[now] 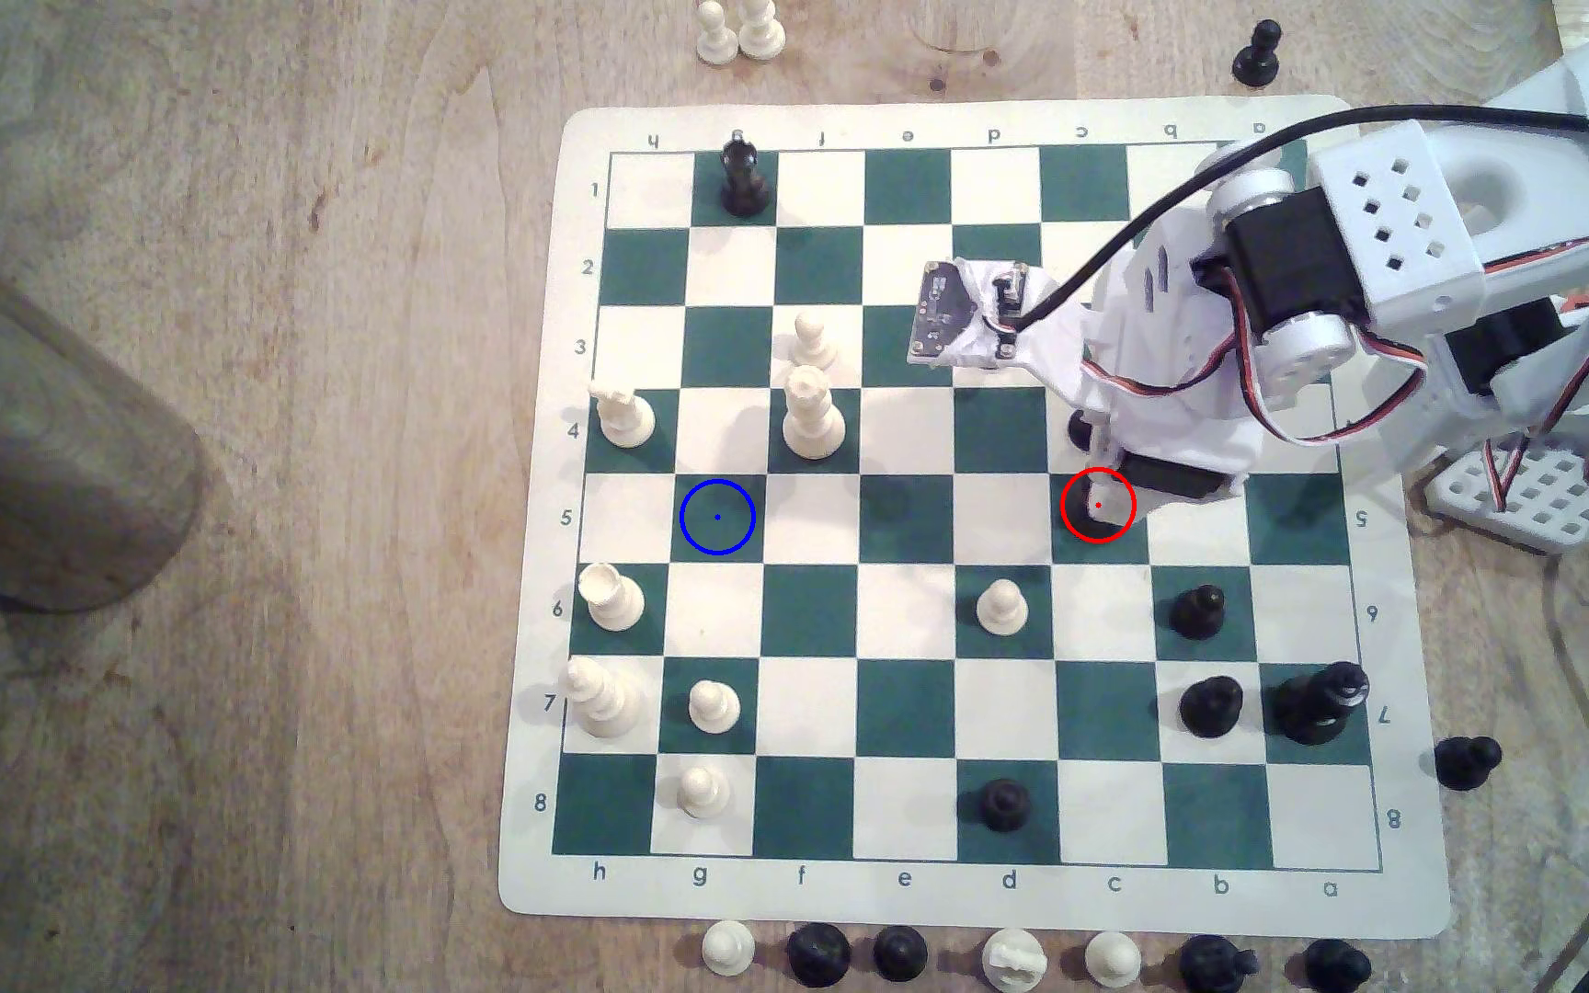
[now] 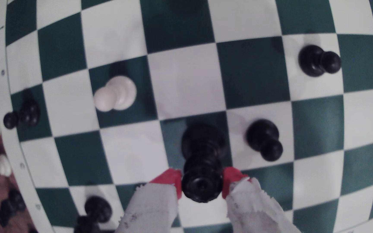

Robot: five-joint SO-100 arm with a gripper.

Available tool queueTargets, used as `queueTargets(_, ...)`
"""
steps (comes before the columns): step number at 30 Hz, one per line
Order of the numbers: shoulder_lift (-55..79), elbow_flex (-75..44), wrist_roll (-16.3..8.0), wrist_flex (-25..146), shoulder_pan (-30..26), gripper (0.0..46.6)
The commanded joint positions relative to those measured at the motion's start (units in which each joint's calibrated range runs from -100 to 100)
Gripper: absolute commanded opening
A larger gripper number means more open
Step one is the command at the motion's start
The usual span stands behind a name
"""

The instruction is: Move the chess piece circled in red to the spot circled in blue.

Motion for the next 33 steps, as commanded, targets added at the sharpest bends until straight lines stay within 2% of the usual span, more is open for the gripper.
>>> queueTargets(1,-2.4,-15.5,-0.3,12.7,-0.6,0.2)
queueTargets(2,-1.5,-23.6,-0.3,17.3,-0.3,0.2)
queueTargets(6,3.1,-42.3,0.2,24.1,1.0,0.2)
queueTargets(14,15.2,-56.8,0.3,25.0,2.1,0.2)
queueTargets(21,33.0,-83.2,0.0,29.3,2.1,0.2)
queueTargets(24,39.4,-90.9,0.0,28.9,1.7,0.2)
queueTargets(33,50.5,-93.9,-0.3,18.4,2.9,0.2)
